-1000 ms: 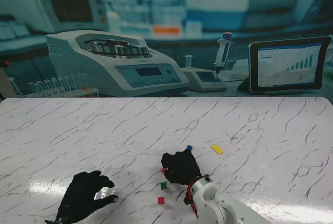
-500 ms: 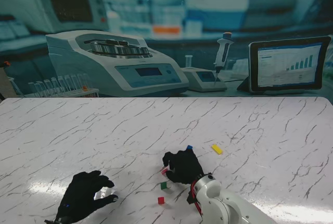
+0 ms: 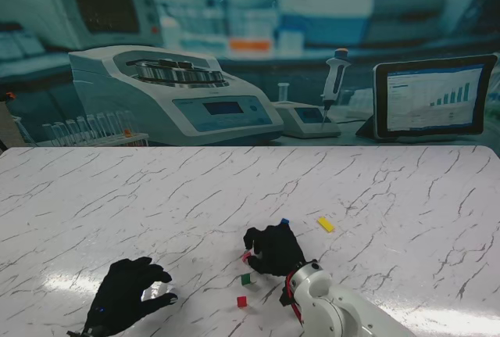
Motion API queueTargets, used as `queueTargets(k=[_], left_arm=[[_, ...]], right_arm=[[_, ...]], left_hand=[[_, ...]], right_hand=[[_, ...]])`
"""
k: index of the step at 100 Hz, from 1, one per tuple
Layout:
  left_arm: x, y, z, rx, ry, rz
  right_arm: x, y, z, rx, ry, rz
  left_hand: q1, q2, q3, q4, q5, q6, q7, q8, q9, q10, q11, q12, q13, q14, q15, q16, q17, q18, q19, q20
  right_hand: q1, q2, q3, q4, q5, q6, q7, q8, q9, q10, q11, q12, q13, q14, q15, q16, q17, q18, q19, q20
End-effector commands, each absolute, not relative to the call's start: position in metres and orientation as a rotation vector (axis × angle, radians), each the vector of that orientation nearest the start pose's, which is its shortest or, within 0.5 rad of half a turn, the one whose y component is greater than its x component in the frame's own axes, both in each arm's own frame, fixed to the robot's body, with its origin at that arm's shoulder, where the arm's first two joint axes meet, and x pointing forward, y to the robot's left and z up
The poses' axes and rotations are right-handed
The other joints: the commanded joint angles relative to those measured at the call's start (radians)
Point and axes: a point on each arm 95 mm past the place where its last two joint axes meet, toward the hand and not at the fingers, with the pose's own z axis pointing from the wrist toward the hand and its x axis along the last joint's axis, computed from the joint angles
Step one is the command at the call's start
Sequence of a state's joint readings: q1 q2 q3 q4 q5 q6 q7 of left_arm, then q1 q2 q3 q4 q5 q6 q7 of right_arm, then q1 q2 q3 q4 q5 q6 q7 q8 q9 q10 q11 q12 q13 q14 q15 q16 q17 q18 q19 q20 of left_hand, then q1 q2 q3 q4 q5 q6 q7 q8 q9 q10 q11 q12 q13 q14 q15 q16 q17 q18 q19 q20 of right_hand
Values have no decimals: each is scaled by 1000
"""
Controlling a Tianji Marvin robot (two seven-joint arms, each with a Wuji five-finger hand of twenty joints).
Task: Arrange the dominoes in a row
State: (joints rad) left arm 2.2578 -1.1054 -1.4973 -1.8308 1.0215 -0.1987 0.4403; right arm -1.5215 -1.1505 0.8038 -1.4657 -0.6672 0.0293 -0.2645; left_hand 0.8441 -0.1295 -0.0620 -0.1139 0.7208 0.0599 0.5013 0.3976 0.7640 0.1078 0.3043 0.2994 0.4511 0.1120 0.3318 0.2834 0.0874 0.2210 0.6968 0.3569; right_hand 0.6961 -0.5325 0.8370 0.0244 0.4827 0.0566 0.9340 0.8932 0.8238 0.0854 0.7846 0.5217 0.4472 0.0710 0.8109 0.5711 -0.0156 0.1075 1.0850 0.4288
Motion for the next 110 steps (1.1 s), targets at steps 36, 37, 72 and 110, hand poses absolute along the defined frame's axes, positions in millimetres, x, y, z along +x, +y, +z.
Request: queueTargets(k=[36, 37, 72, 110], left_arm=[[205, 49, -373, -1311, 1326, -1622], [205, 49, -373, -1311, 1327, -1622], [205, 49, -373, -1310, 1325, -1622], [205, 49, -373, -1311, 1325, -1622]], right_arm=[[337, 123, -403, 1512, 1497, 1801], [337, 123, -403, 1512, 1497, 1801], [340, 123, -401, 1505, 1506, 1793], [343, 121, -399, 1508, 1523, 1796]], left_hand=[[-9, 2, -11, -4, 20, -31, 8, 11, 26, -22, 17, 10, 6, -26, 15, 11, -2, -18, 10, 8], [-8, 2, -11, -4, 20, -31, 8, 11, 26, -21, 17, 10, 6, -26, 15, 11, -2, -18, 10, 8], [-7, 1, -11, -4, 19, -32, 7, 11, 27, -22, 17, 10, 7, -27, 16, 11, -1, -17, 11, 8], [-5, 1, -11, -4, 20, -31, 8, 11, 27, -19, 18, 10, 4, -26, 16, 11, -2, -18, 11, 8]], right_hand=[[-30, 33, -46, -39, -11, 9, 10, 5, -37, 7, 16, 6, -30, 14, -10, -4, -23, 56, -14, 4], [-30, 34, -47, -39, -11, 9, 10, 5, -36, 8, 16, 6, -30, 14, -10, -4, -23, 56, -14, 4], [-41, 35, -54, -32, -11, 14, -15, 3, -50, 10, 10, 1, -39, 16, -16, -4, -27, 58, -20, 5], [-66, 47, -47, -13, 1, 25, -160, 44, -106, 39, -42, -9, -87, 36, -46, -7, -38, 73, -54, 13]])
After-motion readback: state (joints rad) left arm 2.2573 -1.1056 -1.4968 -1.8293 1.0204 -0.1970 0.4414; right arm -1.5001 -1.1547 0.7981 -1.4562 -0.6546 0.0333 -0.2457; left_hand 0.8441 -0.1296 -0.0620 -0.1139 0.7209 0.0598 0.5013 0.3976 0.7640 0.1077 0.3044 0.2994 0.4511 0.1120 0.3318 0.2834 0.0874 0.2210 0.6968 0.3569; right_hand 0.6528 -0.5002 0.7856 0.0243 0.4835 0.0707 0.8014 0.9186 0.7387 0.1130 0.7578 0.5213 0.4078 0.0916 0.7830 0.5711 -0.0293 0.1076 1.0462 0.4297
